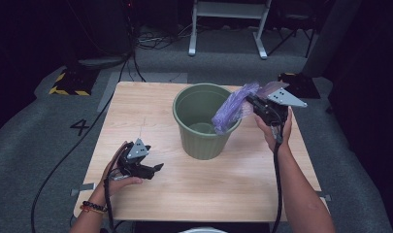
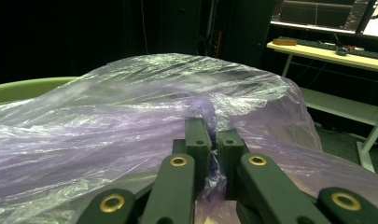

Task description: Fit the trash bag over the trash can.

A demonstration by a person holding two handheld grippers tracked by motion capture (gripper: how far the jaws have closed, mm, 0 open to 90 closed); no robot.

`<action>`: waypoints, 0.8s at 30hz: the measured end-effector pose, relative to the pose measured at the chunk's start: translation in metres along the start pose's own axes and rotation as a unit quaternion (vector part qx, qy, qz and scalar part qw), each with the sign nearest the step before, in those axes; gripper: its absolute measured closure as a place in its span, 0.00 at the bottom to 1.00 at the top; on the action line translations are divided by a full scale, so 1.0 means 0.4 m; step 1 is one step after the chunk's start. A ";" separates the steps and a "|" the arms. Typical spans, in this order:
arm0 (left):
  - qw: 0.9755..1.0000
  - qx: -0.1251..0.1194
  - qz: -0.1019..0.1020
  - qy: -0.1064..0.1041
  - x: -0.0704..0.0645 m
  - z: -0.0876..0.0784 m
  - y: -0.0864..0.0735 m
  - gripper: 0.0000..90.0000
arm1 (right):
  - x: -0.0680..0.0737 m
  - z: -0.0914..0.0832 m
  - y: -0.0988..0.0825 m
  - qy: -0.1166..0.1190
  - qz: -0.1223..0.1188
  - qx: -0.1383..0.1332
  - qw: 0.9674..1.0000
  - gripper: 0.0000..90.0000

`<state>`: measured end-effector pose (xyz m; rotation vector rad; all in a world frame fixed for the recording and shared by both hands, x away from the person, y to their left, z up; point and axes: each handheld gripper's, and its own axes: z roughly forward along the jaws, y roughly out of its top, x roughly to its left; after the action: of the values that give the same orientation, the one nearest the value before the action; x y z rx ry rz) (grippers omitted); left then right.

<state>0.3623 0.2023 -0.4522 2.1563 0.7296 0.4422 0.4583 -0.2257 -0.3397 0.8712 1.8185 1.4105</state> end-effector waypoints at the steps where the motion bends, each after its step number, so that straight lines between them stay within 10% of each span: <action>1: 1.000 -0.005 0.002 -0.001 -0.001 -0.005 0.006 0.20 | 0.001 0.001 -0.001 -0.001 -0.001 0.000 1.000 0.97; 24: 0.996 -0.080 0.037 0.003 -0.034 -0.065 0.145 0.19 | 0.069 0.012 -0.006 -0.001 -0.049 0.008 0.999 0.95</action>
<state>0.3585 0.1788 -0.3917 2.0372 0.5971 0.5276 0.4468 -0.2008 -0.3460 0.7799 1.8477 1.3356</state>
